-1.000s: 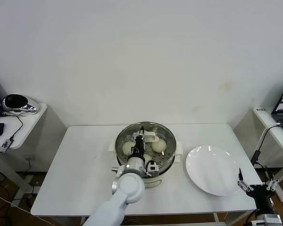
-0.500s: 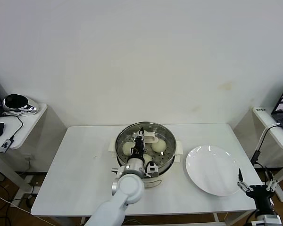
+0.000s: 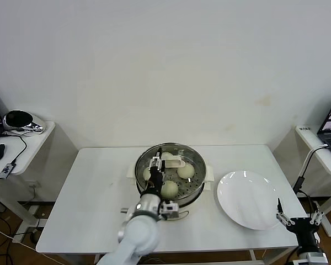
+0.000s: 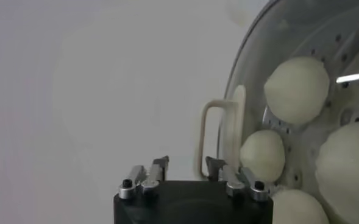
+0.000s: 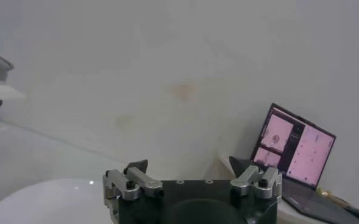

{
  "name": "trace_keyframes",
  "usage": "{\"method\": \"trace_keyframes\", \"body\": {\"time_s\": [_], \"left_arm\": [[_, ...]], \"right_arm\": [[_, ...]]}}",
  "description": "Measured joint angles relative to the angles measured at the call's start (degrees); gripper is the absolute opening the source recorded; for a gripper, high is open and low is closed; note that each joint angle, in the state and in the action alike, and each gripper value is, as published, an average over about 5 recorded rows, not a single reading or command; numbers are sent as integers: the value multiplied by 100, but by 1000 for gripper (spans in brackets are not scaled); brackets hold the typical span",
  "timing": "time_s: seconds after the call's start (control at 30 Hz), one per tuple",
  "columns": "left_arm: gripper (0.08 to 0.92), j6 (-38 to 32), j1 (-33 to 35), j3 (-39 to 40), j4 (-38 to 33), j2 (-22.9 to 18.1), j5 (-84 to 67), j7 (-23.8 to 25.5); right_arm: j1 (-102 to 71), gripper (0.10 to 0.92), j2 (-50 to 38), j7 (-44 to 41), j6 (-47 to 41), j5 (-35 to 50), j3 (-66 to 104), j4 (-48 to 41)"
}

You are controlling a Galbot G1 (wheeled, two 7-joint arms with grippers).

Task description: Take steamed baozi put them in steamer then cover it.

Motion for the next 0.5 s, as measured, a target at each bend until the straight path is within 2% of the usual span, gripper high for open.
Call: {"method": "trace_keyframes", "body": {"time_s": [0.23, 0.5], "left_arm": [[790, -300, 1167, -539, -1217, 311, -1166, -458], [823, -1120, 2725, -1793, -2020, 320, -3414, -1454]], "right_arm": [[-67, 823, -101, -20, 44, 71, -61, -12], [-41, 823, -244, -87, 2, 269, -233, 10]]}}
